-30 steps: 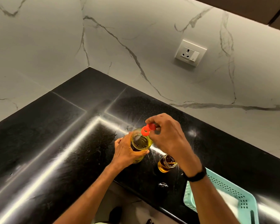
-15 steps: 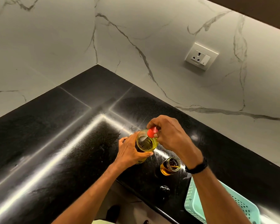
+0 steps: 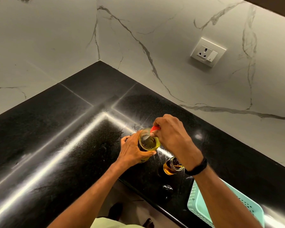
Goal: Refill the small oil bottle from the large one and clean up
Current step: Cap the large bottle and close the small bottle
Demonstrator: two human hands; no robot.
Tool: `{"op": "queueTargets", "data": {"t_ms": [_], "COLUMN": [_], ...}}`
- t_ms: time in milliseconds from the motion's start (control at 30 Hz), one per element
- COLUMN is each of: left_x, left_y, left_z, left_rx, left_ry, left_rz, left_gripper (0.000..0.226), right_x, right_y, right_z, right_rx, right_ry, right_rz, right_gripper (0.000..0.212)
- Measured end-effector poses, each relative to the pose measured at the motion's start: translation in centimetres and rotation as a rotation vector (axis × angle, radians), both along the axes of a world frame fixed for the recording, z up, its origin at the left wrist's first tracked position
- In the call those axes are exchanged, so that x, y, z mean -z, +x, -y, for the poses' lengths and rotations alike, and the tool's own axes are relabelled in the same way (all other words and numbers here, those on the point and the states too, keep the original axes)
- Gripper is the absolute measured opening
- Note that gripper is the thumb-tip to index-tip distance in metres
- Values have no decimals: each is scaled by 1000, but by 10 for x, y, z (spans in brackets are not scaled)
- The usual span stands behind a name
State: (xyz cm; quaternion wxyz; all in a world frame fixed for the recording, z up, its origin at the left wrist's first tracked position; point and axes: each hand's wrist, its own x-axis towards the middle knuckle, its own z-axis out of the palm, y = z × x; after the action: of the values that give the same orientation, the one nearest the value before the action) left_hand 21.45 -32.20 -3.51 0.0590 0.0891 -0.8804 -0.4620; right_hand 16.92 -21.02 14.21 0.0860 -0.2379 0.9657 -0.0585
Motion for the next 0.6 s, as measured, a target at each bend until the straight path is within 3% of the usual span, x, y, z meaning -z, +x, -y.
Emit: {"op": "queueTargets", "data": {"t_ms": [133,433,600], "left_x": [-1,-9,-8], "left_y": [0,3,5], "left_z": [0,-3,-4], "left_rx": [21,18,30], "left_ry": [1,61,35], "left_rz": [2,-16,-36], "left_gripper": [87,67,82], "right_x": [0,8,8], "right_y": [7,27,24], "right_z": [1,24,16], "right_rx": [14,66,93], "right_ry": [43,180,79], "right_rz": [-15,-257,-222], "right_gripper": [25,19,17]}}
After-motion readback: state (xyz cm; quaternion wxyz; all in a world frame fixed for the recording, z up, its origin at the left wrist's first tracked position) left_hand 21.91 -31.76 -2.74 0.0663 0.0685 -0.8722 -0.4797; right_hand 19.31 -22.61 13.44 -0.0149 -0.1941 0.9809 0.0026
